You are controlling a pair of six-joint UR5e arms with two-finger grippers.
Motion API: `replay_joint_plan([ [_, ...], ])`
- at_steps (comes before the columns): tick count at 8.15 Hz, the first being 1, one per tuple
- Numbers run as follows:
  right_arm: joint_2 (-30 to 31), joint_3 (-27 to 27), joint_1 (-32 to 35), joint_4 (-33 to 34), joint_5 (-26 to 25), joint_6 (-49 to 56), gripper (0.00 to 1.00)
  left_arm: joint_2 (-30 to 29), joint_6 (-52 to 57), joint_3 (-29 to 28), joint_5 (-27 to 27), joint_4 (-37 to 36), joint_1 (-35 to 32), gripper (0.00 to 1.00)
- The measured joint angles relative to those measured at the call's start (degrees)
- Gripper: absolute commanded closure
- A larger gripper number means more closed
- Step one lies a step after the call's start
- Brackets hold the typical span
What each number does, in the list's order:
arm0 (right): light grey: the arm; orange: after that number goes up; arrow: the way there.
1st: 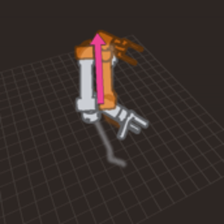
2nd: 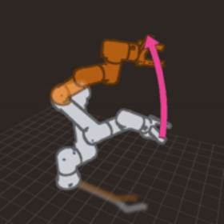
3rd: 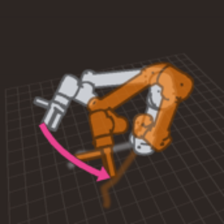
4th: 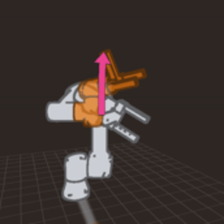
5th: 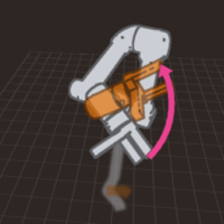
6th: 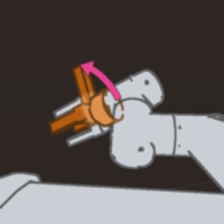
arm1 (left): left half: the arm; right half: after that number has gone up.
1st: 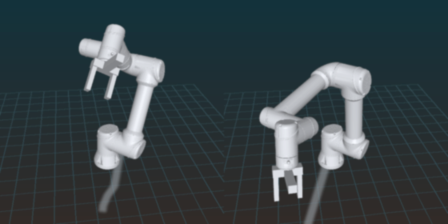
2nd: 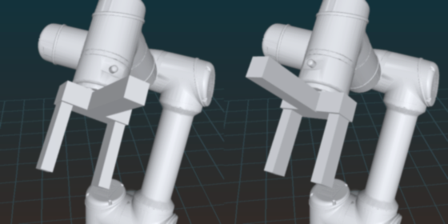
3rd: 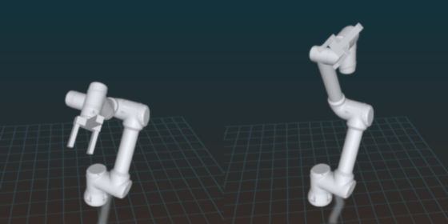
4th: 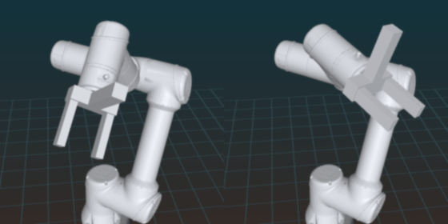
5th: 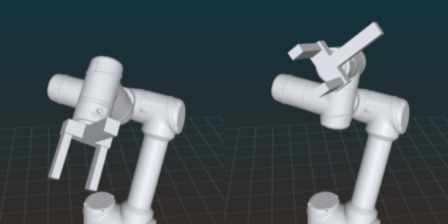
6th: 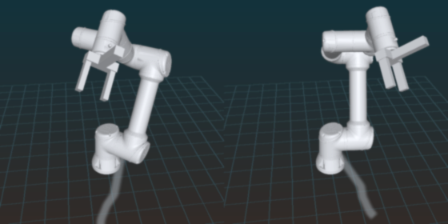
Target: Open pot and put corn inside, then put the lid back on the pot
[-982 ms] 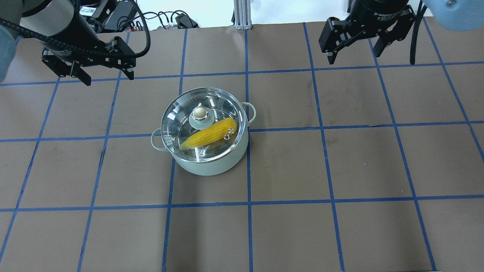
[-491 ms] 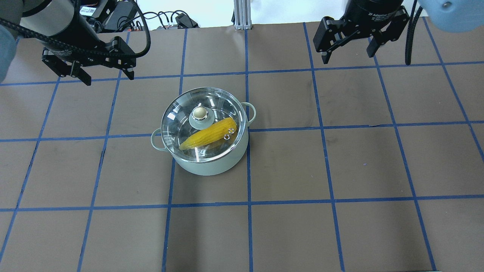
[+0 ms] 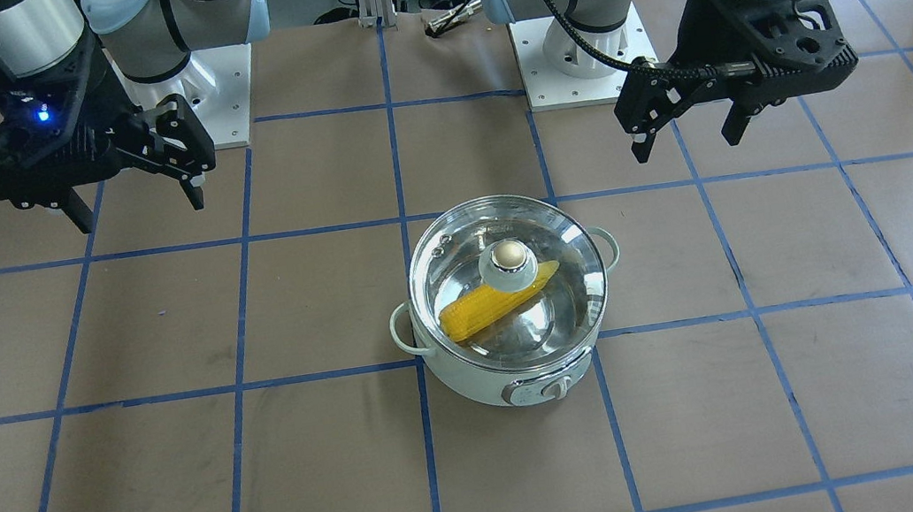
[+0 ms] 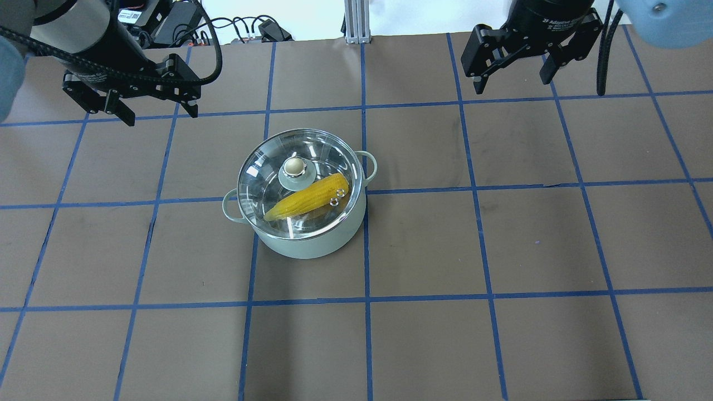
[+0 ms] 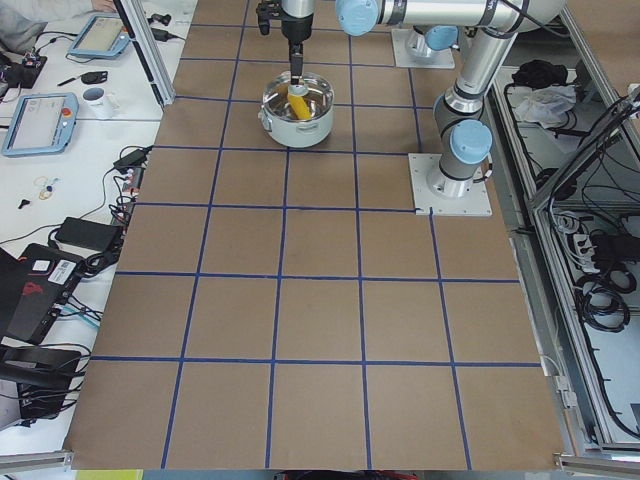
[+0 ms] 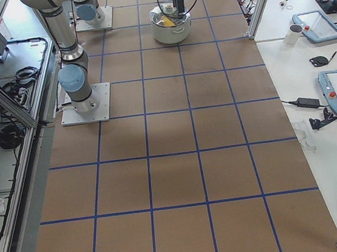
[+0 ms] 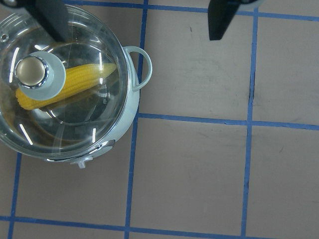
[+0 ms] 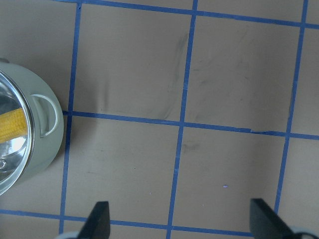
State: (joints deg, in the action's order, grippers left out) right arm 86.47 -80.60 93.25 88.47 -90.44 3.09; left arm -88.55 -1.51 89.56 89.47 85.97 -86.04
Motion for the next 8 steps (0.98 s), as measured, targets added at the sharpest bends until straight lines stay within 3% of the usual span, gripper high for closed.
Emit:
replay_joint_plan([
  [8, -0.3, 0.0, 0.0, 2.1, 0.1, 0.5, 0.00, 0.0, 0.3, 0.0, -0.1, -0.2, -0.1, 0.00],
])
